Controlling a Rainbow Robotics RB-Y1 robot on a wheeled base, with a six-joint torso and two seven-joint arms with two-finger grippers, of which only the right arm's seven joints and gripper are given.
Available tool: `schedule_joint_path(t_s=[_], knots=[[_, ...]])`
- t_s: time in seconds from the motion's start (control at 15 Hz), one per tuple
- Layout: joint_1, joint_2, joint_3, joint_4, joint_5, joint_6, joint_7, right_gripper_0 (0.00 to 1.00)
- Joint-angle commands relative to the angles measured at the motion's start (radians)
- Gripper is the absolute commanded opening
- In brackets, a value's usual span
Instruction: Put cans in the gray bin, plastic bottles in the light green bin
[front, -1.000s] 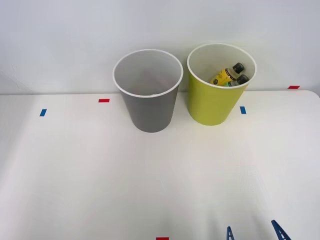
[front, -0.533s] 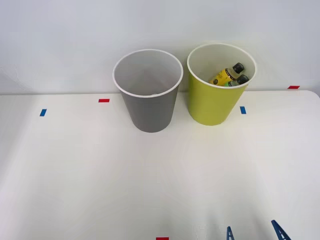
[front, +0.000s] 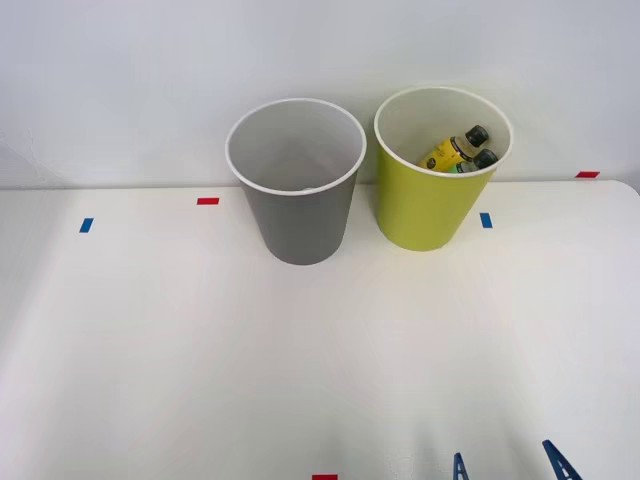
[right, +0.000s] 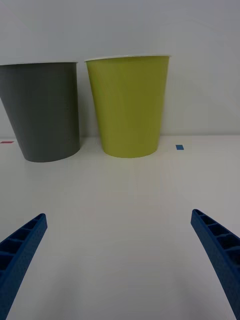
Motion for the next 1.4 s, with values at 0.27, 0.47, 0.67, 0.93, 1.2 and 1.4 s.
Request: schedule_joint_path(t_s=[0.27, 0.47, 0.67, 0.93, 1.2, 1.4], knots=[[0.0, 0.0, 0.0, 0.0, 0.0, 0.0, 0.0, 1.0], [0.0, 0.0, 0.0, 0.0, 0.0, 0.0, 0.0, 1.0], [0.0, 0.0, 0.0, 0.0, 0.0, 0.0, 0.0, 1.0], [0.0, 0.0, 0.0, 0.0, 0.0, 0.0, 0.0, 1.0], [0.0, 0.0, 0.0, 0.0, 0.0, 0.0, 0.0, 1.0], [0.0, 0.0, 0.0, 0.0, 0.0, 0.0, 0.0, 1.0]])
